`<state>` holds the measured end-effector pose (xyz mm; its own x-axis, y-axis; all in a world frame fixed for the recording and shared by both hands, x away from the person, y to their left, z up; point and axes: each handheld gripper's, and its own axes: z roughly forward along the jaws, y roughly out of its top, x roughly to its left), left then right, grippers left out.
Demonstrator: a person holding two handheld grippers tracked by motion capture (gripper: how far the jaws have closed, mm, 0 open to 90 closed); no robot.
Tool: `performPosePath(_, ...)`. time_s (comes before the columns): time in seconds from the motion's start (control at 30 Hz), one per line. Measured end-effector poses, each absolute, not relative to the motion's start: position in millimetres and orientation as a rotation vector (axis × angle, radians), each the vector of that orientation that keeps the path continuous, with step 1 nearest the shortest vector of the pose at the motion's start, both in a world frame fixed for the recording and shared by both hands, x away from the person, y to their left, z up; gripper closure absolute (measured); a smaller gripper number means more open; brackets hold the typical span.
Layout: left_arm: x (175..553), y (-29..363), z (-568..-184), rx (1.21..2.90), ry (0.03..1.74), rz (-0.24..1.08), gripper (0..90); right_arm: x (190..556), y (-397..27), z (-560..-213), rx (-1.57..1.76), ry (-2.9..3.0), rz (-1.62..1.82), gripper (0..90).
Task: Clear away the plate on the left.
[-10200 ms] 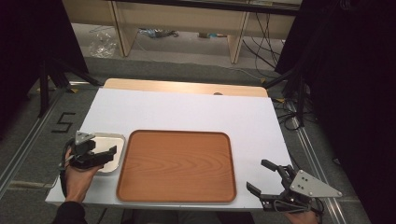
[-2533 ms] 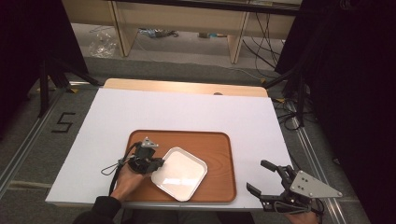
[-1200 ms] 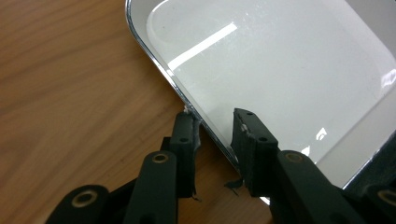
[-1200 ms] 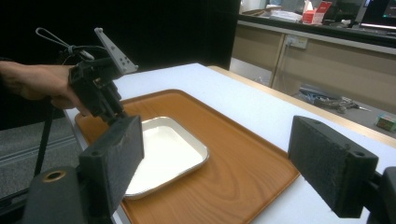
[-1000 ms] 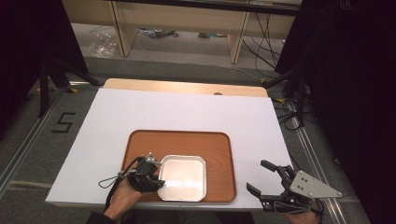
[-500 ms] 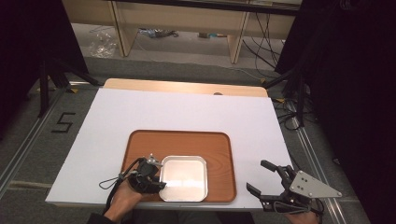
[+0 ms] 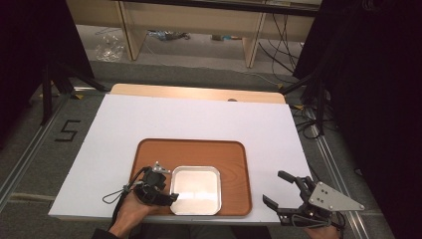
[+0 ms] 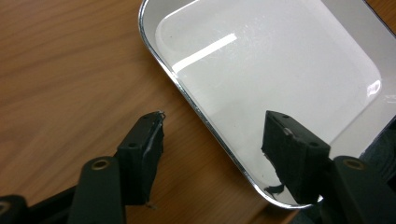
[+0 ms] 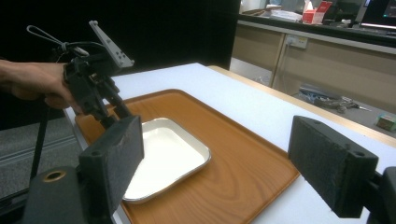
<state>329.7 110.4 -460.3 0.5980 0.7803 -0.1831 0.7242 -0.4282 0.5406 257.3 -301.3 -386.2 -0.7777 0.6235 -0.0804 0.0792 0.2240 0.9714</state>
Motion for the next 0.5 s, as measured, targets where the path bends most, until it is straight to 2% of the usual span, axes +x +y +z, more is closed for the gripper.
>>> performPosePath(0.5,327,124,-443,2.102,1.192,0.215,28.8,257,-301,-386,0.651,2.047,1.578,19.3)
